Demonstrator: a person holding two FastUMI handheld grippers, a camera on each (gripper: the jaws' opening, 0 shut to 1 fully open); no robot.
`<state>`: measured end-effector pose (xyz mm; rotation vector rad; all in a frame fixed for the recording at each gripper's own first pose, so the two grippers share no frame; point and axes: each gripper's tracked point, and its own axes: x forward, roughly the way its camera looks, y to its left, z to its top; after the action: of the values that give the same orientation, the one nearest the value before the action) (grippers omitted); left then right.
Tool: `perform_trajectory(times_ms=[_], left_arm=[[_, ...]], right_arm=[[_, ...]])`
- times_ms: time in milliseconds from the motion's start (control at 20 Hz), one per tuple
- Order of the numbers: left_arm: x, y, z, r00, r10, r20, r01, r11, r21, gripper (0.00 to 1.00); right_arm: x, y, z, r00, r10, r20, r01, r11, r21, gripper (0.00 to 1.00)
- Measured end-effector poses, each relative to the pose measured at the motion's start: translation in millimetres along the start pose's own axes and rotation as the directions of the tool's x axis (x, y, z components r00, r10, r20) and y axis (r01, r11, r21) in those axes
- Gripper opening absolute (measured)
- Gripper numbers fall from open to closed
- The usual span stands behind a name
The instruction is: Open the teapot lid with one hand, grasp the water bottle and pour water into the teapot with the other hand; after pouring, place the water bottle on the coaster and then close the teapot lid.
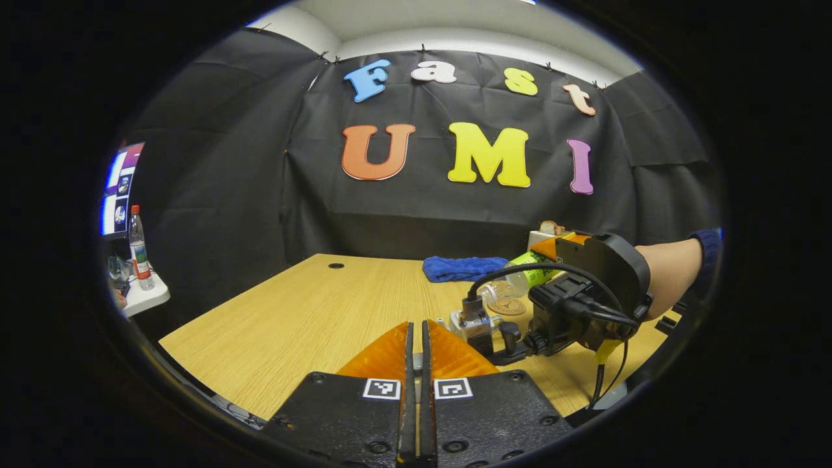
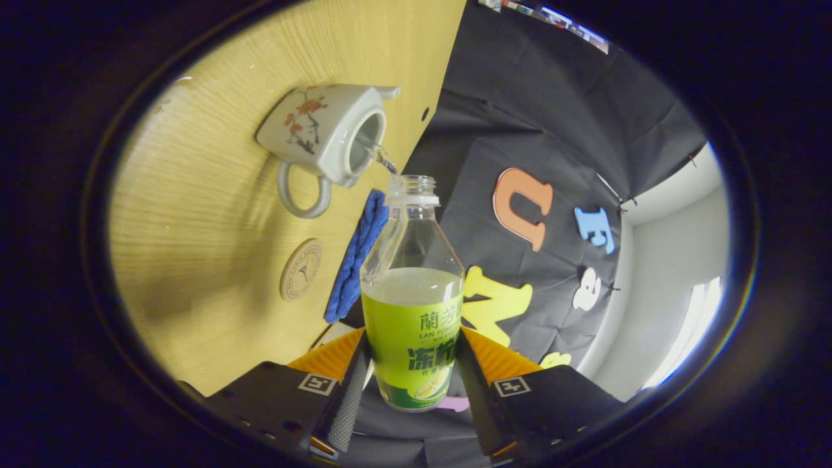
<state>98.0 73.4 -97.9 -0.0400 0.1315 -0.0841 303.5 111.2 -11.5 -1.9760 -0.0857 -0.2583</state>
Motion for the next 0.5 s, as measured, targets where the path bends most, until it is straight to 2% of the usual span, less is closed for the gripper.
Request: perform_trajectory(times_ms=[500], left_arm=[[-0.9,-1.5,3.9,1.0,-0.013,0.021,0.013,1.0,-0.006,0.05]], right_arm=[[1.3,-19.0,4.5,0.995,-0.1,0.031,0.103,0.985,-0.135,0.72]])
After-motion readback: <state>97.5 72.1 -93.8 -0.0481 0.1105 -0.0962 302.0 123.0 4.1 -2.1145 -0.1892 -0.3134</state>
